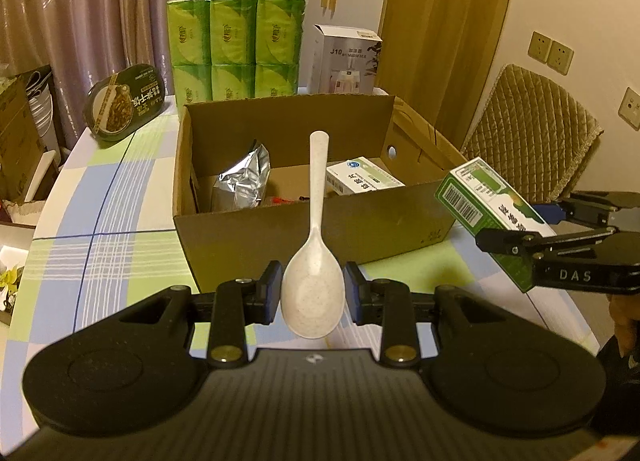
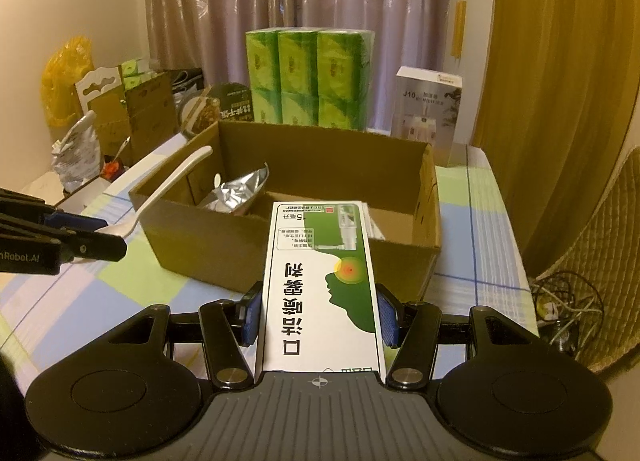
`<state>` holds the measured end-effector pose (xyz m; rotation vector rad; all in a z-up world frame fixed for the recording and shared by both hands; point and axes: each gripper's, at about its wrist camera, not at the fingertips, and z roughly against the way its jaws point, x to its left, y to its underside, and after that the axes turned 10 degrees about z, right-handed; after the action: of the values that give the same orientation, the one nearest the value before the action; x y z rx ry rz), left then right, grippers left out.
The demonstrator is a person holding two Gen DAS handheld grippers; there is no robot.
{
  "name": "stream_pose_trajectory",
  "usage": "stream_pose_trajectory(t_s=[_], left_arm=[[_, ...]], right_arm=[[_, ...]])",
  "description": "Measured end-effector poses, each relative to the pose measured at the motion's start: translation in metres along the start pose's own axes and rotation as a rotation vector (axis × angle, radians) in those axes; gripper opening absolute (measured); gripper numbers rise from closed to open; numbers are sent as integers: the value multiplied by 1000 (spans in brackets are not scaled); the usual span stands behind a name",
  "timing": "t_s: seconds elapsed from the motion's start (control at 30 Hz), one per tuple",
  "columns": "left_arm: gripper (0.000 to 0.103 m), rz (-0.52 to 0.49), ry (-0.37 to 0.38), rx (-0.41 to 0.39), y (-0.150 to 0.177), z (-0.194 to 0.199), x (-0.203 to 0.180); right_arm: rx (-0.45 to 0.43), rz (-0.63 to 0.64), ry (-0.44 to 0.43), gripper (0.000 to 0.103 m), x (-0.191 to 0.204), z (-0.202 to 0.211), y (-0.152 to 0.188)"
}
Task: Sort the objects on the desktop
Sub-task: 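Carry the spoon and medicine box over the cardboard box with both tools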
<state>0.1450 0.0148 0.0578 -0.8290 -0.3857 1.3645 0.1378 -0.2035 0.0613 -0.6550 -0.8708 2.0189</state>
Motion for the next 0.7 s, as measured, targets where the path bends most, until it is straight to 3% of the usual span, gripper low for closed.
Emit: stream_pose_trajectory(t_s=[0.7], left_arm=[[28, -3, -8, 1, -59, -44, 11]], right_arm=[[-49, 7, 5, 52, -28, -40, -55]])
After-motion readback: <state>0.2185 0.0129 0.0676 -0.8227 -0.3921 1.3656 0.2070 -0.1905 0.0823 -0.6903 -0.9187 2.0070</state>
